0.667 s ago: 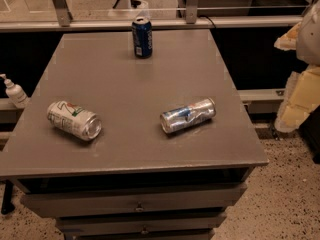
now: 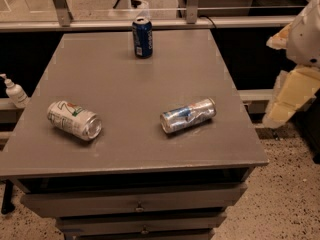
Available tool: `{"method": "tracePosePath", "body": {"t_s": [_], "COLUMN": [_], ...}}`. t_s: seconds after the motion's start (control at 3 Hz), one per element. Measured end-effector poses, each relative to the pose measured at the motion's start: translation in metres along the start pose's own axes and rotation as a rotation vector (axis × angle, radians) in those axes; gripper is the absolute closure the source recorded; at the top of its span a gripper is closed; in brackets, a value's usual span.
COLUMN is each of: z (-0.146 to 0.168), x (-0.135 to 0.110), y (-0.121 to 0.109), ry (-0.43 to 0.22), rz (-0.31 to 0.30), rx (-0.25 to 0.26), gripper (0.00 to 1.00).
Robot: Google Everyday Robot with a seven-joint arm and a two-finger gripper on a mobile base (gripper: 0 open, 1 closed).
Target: Move pepsi can near 7up can
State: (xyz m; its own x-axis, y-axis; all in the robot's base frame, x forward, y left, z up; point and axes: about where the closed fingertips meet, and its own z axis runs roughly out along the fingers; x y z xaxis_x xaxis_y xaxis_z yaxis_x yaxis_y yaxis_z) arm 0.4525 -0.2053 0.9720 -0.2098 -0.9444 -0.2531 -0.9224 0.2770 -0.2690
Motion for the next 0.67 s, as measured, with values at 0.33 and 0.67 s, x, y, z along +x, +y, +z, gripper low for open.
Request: {"method": "tracePosePath", "body": {"t_s": [0.33,0.67], "z": [0.035,0.072], "x": [-0.03,-0.062], "y": [-0.028,-0.06], "ry": [-0.108,-0.225], "rz": [0.031,0.091], "rx": [0.031,0.052], "gripper": [0.0,0.0]}}
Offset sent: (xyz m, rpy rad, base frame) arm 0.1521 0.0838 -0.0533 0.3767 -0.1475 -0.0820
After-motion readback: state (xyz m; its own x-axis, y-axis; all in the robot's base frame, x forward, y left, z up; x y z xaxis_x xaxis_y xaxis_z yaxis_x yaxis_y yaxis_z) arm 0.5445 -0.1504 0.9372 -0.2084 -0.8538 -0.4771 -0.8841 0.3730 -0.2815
